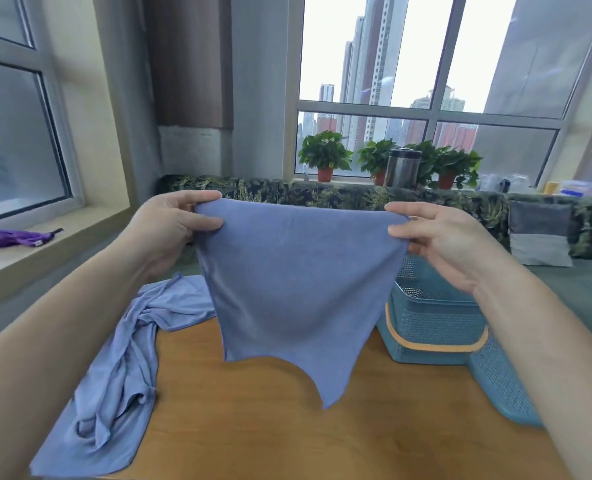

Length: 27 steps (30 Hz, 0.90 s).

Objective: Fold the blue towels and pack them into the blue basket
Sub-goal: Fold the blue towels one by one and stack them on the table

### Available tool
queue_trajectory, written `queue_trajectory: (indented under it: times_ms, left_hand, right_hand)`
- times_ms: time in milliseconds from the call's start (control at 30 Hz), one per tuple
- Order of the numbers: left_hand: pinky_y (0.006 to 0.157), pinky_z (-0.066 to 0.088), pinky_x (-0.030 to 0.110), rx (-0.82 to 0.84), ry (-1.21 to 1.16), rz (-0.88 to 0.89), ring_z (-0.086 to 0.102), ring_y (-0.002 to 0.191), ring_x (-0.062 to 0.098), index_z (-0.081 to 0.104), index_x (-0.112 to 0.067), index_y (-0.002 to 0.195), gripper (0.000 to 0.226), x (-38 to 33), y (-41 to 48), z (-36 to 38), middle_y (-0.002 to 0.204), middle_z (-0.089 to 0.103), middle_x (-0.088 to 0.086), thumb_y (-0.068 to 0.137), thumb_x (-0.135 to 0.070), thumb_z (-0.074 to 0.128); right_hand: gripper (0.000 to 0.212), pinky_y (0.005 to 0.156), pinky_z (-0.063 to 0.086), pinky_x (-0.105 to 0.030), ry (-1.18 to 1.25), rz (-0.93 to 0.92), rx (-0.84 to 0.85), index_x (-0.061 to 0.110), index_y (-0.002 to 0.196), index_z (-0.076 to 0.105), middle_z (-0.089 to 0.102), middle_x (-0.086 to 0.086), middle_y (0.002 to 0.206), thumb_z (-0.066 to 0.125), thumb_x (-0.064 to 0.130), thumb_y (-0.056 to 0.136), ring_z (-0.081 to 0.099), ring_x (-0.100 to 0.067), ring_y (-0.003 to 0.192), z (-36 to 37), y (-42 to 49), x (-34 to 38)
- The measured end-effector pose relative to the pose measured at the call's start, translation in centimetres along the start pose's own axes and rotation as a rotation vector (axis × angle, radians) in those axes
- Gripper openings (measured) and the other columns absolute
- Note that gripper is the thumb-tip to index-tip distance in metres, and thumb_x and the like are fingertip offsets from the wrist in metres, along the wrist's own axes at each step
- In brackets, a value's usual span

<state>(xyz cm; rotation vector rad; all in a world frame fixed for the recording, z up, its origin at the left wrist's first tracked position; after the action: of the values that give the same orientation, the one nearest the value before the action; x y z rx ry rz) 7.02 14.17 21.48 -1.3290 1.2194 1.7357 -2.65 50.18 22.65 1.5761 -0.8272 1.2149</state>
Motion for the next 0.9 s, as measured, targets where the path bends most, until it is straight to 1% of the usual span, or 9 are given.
queue_trajectory:
  times_ms: [67,133,200,333,500,600,700,767,900]
  left_hand:
    - [0.096,0.050,0.033,0.025,0.095,-0.001,0.063,0.095,0.025,0.071,-0.011,0.109,0.044,0.3,0.2,0.3,0.108,0.070,0.019,0.075,0.017,0.069]
    - [0.077,0.054,0.016,0.002,0.233,0.025,0.063,0.085,0.017,0.071,-0.013,0.106,0.040,1.1,0.4,0.5,0.094,0.070,0.009,0.078,0.015,0.070]
    - [0.057,0.048,0.008,-0.042,0.435,0.059,0.061,0.069,0.008,0.073,-0.018,0.101,0.029,2.1,0.9,0.8,0.084,0.069,0.001,0.083,0.004,0.073]
    - [0.041,0.041,0.011,-0.040,0.764,0.083,0.056,0.058,0.013,0.070,-0.014,0.091,0.006,4.3,2.3,1.3,0.074,0.065,0.003,0.089,-0.009,0.070]
    - [0.058,0.040,0.022,-0.056,0.866,0.126,0.054,0.067,0.009,0.070,-0.014,0.092,0.006,4.7,5.5,0.8,0.077,0.064,-0.005,0.089,-0.019,0.071]
    - [0.055,0.040,0.011,-0.104,0.791,0.198,0.052,0.065,0.007,0.069,-0.014,0.091,0.004,3.5,6.4,1.0,0.079,0.065,-0.001,0.090,-0.018,0.070]
    - [0.059,0.040,0.003,-0.130,0.692,0.238,0.057,0.068,-0.001,0.071,-0.017,0.092,0.002,3.5,5.5,0.7,0.084,0.068,-0.004,0.091,-0.015,0.070]
    - [0.067,0.044,0.007,-0.109,0.617,0.215,0.059,0.071,-0.005,0.071,-0.022,0.092,0.006,4.8,4.0,0.5,0.087,0.070,-0.009,0.091,-0.015,0.070]
    - [0.072,0.047,0.017,-0.078,0.598,0.118,0.062,0.079,0.003,0.069,-0.022,0.095,0.008,10.7,-0.3,-0.8,0.089,0.070,-0.008,0.091,-0.015,0.070]
  right_hand:
    - [0.034,0.082,0.051,-0.034,-0.170,0.009,-0.017,0.016,0.106,0.073,0.075,-0.005,0.094,0.074,-0.006,0.080,0.068,-0.018,0.088,0.2,-0.5,0.2]
    - [0.031,0.084,0.054,-0.034,-0.324,0.012,-0.063,0.020,0.099,0.074,0.075,-0.004,0.098,0.076,-0.004,0.080,0.069,-0.017,0.091,0.3,-0.5,-0.1]
    - [0.021,0.079,0.055,-0.031,-0.465,0.010,-0.095,0.021,0.093,0.076,0.074,-0.001,0.096,0.075,0.002,0.083,0.069,-0.015,0.091,0.4,-0.1,-0.9]
    - [0.012,0.070,0.050,-0.029,-0.639,0.025,-0.107,0.022,0.084,0.076,0.073,0.000,0.095,0.071,0.012,0.089,0.067,-0.018,0.092,0.3,2.1,-4.1]
    - [0.014,0.072,0.051,-0.032,-0.643,0.011,-0.143,0.026,0.085,0.073,0.070,0.008,0.092,0.068,0.016,0.092,0.066,-0.012,0.087,0.1,4.9,-6.4]
    - [0.013,0.065,0.056,-0.034,-0.488,-0.004,-0.171,0.017,0.092,0.072,0.073,-0.003,0.089,0.063,0.009,0.095,0.072,-0.011,0.069,0.1,5.7,-6.5]
    - [0.013,0.073,0.060,-0.037,-0.398,-0.031,-0.173,0.013,0.099,0.071,0.074,-0.010,0.095,0.060,0.007,0.097,0.075,-0.012,0.079,-0.1,5.4,-7.0]
    - [0.012,0.073,0.061,-0.033,-0.363,-0.022,-0.194,0.010,0.105,0.069,0.074,-0.010,0.097,0.060,0.006,0.098,0.075,-0.012,0.082,-0.6,4.3,-7.9]
    - [0.013,0.063,0.054,-0.031,-0.448,0.035,-0.155,0.016,0.103,0.070,0.074,-0.003,0.092,0.059,0.010,0.099,0.074,-0.010,0.076,-1.1,0.2,-12.5]
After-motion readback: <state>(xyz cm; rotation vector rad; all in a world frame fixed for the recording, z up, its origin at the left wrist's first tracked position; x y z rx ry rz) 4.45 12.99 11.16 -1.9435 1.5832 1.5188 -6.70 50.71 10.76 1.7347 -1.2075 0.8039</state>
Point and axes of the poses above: each hand's wrist, its own y-axis towards the middle knuckle, its own z-axis out of the palm, x = y × z, the point moved 4 cm from there along y, towards the middle knuckle
